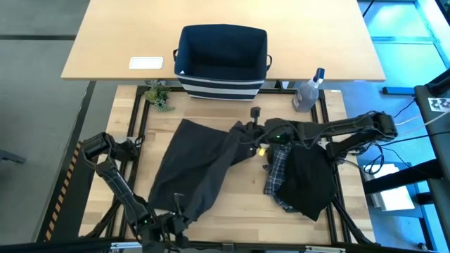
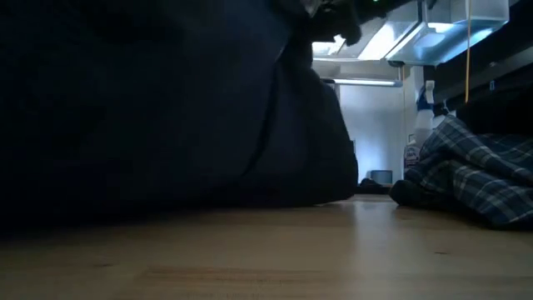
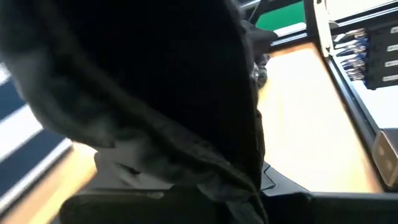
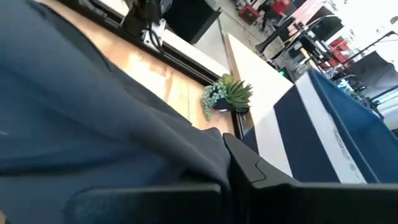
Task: Fold Laundry from Bin
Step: Fold the black shorts
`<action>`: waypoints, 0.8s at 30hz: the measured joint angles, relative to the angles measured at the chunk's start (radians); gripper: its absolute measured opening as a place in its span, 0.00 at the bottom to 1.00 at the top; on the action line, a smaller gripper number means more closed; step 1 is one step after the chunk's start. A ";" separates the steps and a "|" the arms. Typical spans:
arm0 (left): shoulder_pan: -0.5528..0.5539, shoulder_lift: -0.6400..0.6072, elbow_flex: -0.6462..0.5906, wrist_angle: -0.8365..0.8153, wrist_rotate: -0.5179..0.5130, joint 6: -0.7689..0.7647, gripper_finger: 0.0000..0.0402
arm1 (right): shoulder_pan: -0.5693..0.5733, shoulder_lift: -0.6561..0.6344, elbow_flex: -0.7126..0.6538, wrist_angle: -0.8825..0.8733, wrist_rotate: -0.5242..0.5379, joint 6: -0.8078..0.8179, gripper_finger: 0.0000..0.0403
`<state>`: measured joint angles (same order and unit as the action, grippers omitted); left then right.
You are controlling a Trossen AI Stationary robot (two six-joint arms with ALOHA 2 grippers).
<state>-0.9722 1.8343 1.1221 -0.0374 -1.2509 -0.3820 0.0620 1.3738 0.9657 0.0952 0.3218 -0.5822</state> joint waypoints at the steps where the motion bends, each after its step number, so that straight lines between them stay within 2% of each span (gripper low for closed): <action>1: 0.000 0.000 0.000 -0.018 0.009 -0.029 0.01 | 0.000 0.020 0.019 -0.012 0.000 -0.004 0.00; 5: 0.006 0.000 0.000 -0.043 0.046 -0.100 0.01 | 0.000 0.107 0.101 -0.027 -0.024 -0.037 0.00; 11: -0.006 0.000 0.000 -0.025 -0.025 -0.112 0.01 | -0.020 0.249 0.248 -0.026 -0.115 -0.055 0.00; 16: -0.026 0.000 0.000 -0.049 -0.053 -0.200 0.01 | -0.057 0.364 0.369 -0.040 -0.151 -0.058 0.00; 20: -0.062 0.000 -0.001 -0.122 -0.065 -0.322 0.01 | -0.097 0.442 0.437 -0.032 -0.177 -0.058 0.00; 24: -0.102 0.000 -0.001 -0.291 -0.072 -0.537 0.01 | -0.128 0.515 0.486 -0.025 -0.232 -0.053 0.00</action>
<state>-1.0742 1.8343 1.1213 -0.3281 -1.3233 -0.9192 -0.0658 1.8889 1.4517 0.0702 0.0902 -0.6357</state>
